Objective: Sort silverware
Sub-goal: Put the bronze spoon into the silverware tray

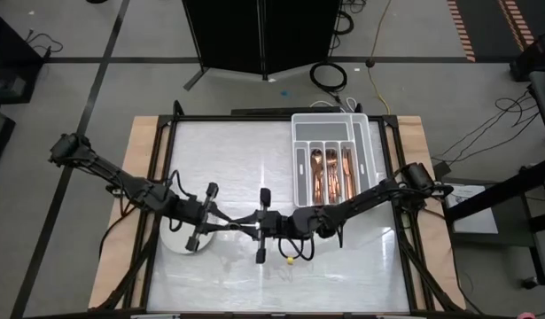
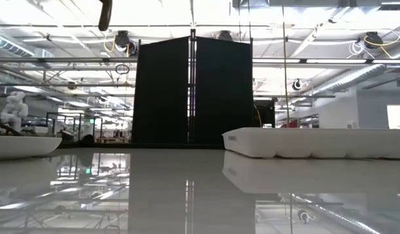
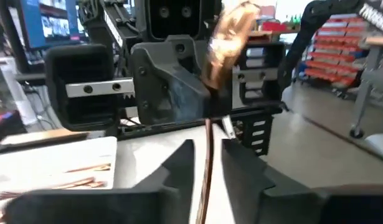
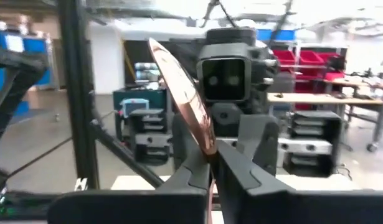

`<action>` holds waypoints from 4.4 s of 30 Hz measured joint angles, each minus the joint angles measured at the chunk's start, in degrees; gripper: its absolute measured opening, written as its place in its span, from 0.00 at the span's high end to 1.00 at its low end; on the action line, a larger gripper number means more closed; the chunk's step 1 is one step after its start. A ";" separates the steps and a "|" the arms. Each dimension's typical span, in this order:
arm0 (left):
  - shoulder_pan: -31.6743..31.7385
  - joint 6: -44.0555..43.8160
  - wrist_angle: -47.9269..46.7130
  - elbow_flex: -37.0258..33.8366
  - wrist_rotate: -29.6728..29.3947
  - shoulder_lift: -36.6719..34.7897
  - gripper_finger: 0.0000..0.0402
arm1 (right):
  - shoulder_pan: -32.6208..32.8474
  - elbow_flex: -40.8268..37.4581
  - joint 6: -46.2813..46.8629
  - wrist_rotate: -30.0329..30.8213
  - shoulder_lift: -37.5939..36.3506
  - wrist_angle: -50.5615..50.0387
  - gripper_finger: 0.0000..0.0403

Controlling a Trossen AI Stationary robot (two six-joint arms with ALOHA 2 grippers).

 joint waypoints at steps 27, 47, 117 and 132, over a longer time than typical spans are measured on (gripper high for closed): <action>1.73 13.12 -10.10 -12.69 -1.67 -29.77 0.47 | -22.85 -13.45 61.23 -3.48 -23.89 -70.42 1.00; 1.73 18.53 -2.64 -13.05 -0.14 -30.19 0.47 | -38.87 -23.78 67.67 -14.14 -23.94 -71.31 1.00; 1.73 18.31 -2.61 -12.98 1.36 -31.48 0.47 | -35.30 -24.76 66.36 -14.46 -18.06 -71.33 1.00; 1.73 18.31 -2.61 -12.98 1.34 -31.48 0.47 | -36.91 -24.70 63.66 2.66 -18.29 -70.37 1.00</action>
